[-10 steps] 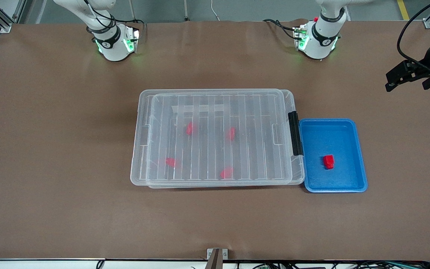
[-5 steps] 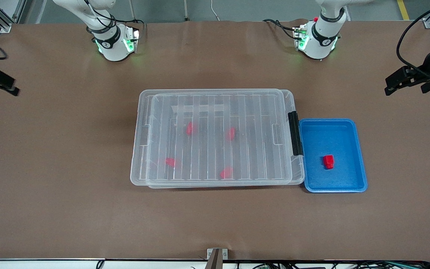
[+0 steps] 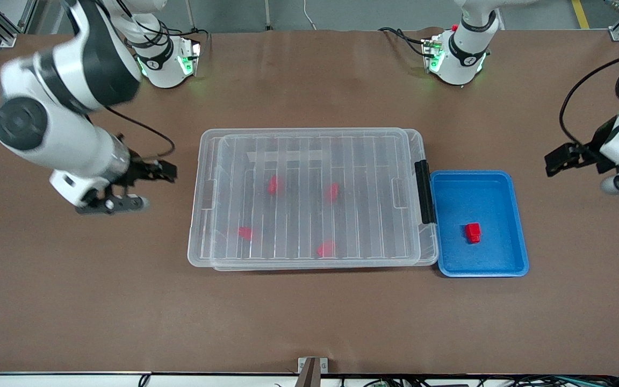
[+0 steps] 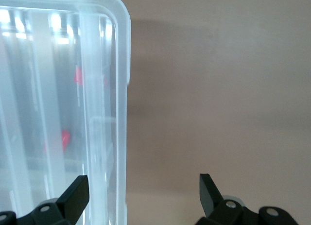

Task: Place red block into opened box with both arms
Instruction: 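Move the right gripper to the box corner while the left gripper reaches the tray, then grip the box edge with the right gripper while the left gripper lowers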

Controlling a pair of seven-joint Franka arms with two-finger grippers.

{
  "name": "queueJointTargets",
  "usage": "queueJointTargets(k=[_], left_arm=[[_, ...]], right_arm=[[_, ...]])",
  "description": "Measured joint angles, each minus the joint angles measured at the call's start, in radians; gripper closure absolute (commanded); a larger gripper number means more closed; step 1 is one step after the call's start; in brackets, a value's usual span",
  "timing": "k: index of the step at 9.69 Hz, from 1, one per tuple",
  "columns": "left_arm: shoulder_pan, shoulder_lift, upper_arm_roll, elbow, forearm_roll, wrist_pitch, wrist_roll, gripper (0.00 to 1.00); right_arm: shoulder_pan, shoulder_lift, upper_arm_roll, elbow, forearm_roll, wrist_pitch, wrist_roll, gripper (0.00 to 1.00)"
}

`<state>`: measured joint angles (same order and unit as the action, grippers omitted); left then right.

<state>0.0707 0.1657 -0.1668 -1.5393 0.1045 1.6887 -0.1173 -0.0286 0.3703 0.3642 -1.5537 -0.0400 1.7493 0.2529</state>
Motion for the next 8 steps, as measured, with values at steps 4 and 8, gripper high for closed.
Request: queueJointTargets(k=[4,8], left_arm=[[0.029,0.071,0.002,-0.315,0.000,0.434,-0.038,0.00],[0.029,0.253,0.002,-0.369,0.000,0.666,-0.044,0.16]], right_arm=[[0.010,0.114,0.001,-0.045,-0.047,0.168,0.038,0.00],[0.011,0.117,0.001,-0.059,-0.102,0.171,0.045,0.00]])
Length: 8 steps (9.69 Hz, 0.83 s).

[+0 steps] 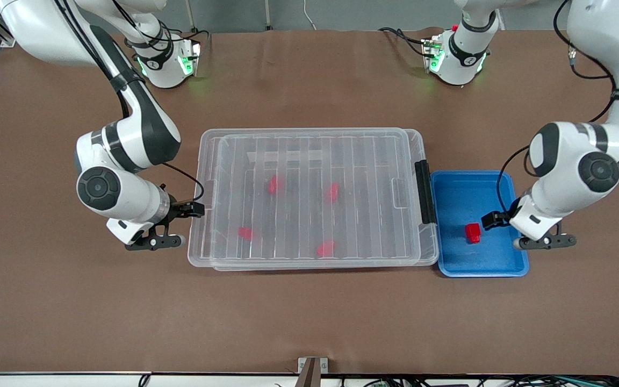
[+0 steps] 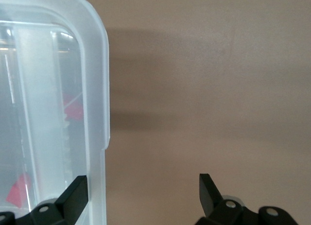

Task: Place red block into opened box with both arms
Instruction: 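Grip the box edge with the right gripper while the left gripper lowers, then slide the box base from under the lid while the left gripper grasps the block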

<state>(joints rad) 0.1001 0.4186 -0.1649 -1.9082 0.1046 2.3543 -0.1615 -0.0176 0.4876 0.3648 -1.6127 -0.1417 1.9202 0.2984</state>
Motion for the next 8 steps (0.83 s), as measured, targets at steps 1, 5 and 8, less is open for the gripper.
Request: queueJointTargets(k=[1,5,8], left_arm=[[0.000,0.040,0.000,0.000,0.000,0.030,0.000,0.16],[0.000,0.105,-0.001,-0.011,0.000,0.089,0.000,0.30],[-0.002,0.134,-0.002,-0.015,0.000,0.108,0.000,0.50]], right_arm=[[0.000,0.004,0.000,-0.002,-0.006,0.001,0.001,0.00],[-0.022,0.007,0.000,0.000,-0.024,-0.010,-0.016,0.00],[-0.081,0.006,-0.001,0.004,-0.035,-0.046,-0.109,0.00]])
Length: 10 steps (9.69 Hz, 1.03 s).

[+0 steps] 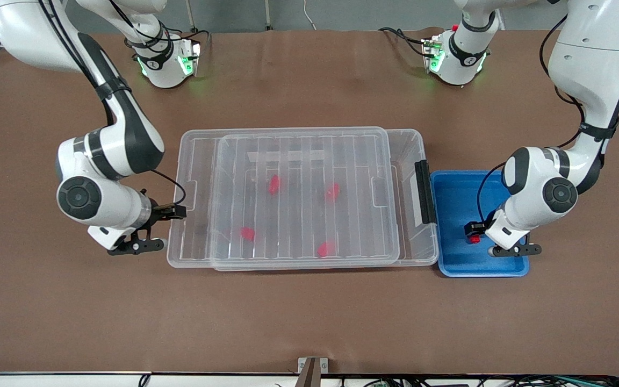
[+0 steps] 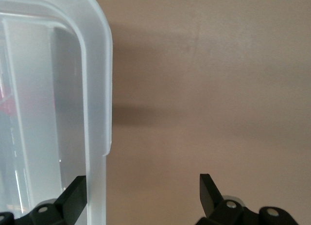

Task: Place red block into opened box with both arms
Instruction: 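Slide the box base from under the lid while the left gripper grasps the block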

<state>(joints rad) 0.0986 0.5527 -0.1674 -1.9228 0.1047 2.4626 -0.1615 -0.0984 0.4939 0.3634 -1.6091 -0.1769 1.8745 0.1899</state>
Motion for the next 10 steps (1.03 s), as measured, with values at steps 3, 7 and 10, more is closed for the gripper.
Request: queueJointTargets(k=[3,7,10], left_arm=[[-0.004,0.028,-0.002,-0.001,0.000,0.008,0.000,0.91],[-0.004,-0.026,-0.009,0.031,0.000,0.002,0.000,1.00],[-0.013,-0.182,-0.084,0.078,0.000,-0.184,-0.060,1.00]], right_arm=[[-0.031,-0.003,-0.005,0.001,-0.001,-0.029,-0.081,0.00],[-0.073,-0.016,-0.053,0.001,-0.004,-0.065,-0.222,0.00],[-0.074,-0.024,-0.095,0.003,-0.005,-0.077,-0.296,0.00]])
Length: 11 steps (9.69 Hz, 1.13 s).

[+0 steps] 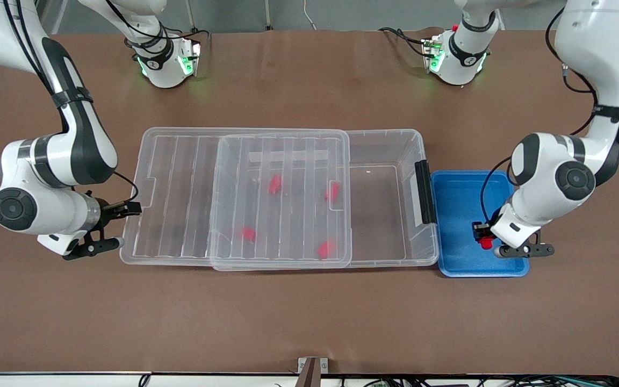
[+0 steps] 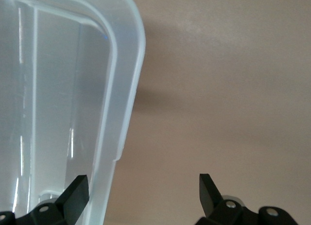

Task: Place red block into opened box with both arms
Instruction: 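Slide the box base from under the lid while the left gripper grasps the block, then withdraw the right gripper while the left gripper carries the block over the box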

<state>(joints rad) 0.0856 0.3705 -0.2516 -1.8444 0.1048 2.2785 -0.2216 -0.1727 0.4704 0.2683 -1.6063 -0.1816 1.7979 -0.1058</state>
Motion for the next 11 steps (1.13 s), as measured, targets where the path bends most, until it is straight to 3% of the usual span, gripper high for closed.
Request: queueJointTargets(k=[2,5,8,10,11], left_arm=[[-0.006,-0.068,-0.073,0.050,0.000,-0.154,-0.103,1.00],[-0.029,-0.064,-0.205,0.066,0.000,-0.201,-0.351,1.00],[-0.127,-0.017,-0.221,0.065,0.000,-0.199,-0.490,1.00],[-0.175,0.036,-0.222,0.059,0.000,-0.148,-0.533,1.00],[-0.196,0.068,-0.221,0.053,0.005,-0.109,-0.549,1.00]], right_arm=[[0.000,-0.003,-0.004,0.009,0.000,-0.016,-0.004,0.00],[0.008,-0.017,-0.001,0.092,0.000,-0.109,0.042,0.00],[0.008,-0.119,-0.004,0.238,0.002,-0.226,0.263,0.00],[0.002,-0.231,-0.062,0.265,0.036,-0.238,0.294,0.00],[-0.001,-0.279,-0.110,0.272,0.094,-0.245,0.294,0.00]])
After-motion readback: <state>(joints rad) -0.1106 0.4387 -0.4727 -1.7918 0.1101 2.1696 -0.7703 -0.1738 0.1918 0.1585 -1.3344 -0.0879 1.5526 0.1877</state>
